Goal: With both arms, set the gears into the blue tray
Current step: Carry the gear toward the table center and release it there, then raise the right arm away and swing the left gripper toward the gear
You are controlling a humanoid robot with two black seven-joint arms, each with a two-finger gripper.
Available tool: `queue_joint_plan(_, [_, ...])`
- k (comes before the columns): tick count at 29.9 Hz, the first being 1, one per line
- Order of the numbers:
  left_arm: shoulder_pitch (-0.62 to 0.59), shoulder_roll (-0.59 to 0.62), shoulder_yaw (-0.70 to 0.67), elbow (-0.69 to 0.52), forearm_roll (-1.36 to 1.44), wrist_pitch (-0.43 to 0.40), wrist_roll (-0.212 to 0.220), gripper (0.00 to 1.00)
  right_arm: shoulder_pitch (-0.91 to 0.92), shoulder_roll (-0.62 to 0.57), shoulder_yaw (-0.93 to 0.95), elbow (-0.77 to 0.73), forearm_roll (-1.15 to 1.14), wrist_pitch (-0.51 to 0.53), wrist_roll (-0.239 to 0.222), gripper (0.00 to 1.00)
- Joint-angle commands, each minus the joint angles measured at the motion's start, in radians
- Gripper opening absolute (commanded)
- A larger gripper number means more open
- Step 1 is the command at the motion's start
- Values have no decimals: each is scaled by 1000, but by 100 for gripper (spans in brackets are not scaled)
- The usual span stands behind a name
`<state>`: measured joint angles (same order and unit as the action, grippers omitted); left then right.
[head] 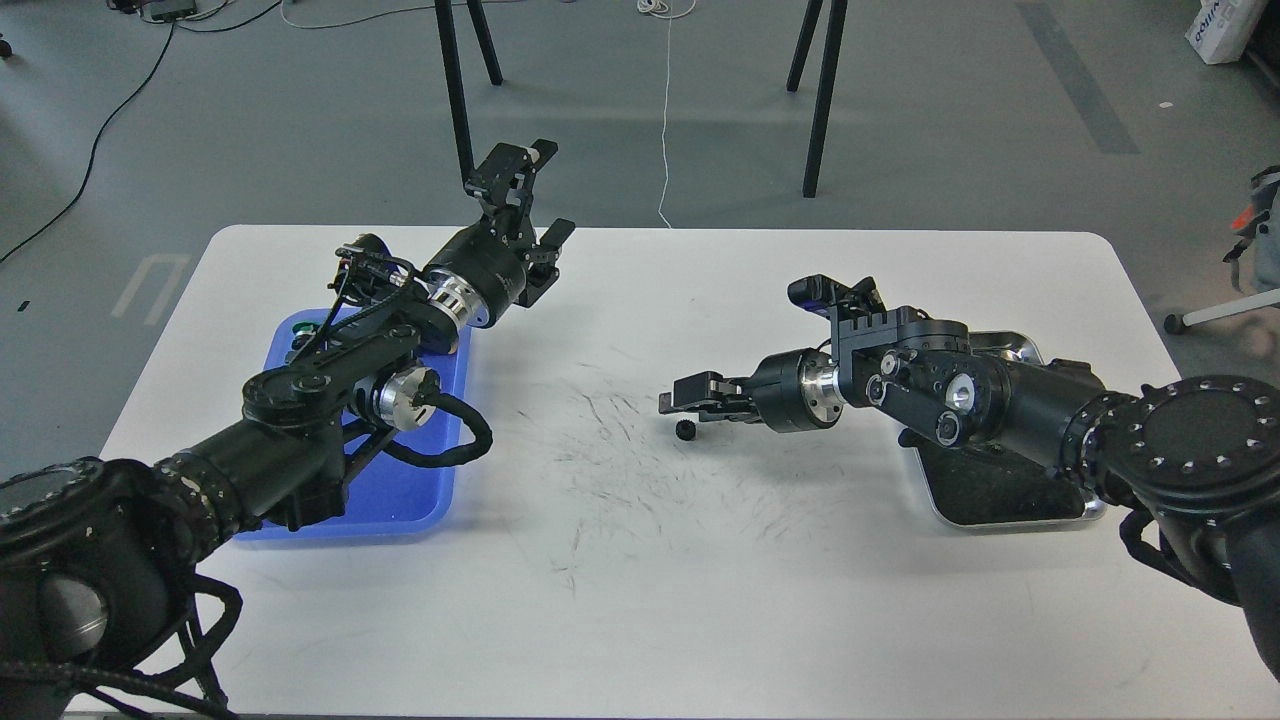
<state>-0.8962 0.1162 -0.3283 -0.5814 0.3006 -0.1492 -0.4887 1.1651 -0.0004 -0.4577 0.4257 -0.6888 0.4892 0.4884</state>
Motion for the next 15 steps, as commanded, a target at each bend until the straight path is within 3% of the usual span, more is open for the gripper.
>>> queue_joint_plan(1, [0, 2, 0, 0, 0, -1, 0, 100, 60, 0, 1, 25, 0, -1, 0, 72])
queue_joint_plan(5, [0, 5, 0, 0, -2, 0, 0, 100, 117, 0, -1, 30, -1, -1, 0, 75])
queue_joint_plan(9, [2, 7, 0, 0, -2, -1, 0, 100, 128, 0, 25, -7, 0, -3, 0, 88])
queue_joint_plan(15, [5, 8, 2, 0, 5, -1, 0, 100, 77, 0, 319, -205, 20, -70, 0, 95])
